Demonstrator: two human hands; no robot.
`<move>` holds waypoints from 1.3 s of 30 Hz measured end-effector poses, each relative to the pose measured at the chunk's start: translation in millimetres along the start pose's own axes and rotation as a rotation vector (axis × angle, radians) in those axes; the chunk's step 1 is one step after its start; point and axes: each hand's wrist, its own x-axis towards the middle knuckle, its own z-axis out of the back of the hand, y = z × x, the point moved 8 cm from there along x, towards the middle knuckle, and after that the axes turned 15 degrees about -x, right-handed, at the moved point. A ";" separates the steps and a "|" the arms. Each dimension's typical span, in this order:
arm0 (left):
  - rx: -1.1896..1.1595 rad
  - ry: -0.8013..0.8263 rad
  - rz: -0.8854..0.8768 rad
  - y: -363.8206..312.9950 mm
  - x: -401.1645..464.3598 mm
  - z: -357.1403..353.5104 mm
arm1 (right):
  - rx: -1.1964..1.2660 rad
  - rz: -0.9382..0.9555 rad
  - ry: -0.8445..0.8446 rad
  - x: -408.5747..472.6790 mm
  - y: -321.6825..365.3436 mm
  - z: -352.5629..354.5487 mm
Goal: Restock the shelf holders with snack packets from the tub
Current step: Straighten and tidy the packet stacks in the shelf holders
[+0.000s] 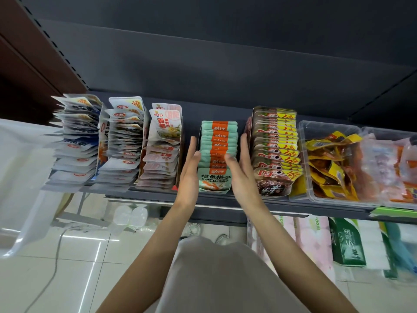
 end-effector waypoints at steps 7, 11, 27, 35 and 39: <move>0.053 0.018 0.056 6.6 6.5 -7.6 | 0.093 -0.049 -0.002 3.0 -10.3 -10.8; 0.070 0.012 0.029 4.5 4.4 -4.9 | -0.056 -0.024 0.020 5.9 2.6 -11.5; 0.041 -0.026 -0.088 3.1 -11.5 5.2 | -1.222 0.397 0.055 35.9 51.8 -7.7; 0.328 0.081 -0.109 11.4 -9.8 -11.5 | -1.324 0.339 0.086 39.6 41.8 -6.5; 0.361 0.091 -0.128 6.7 -6.4 -16.1 | -1.254 0.301 0.078 39.3 39.5 -6.4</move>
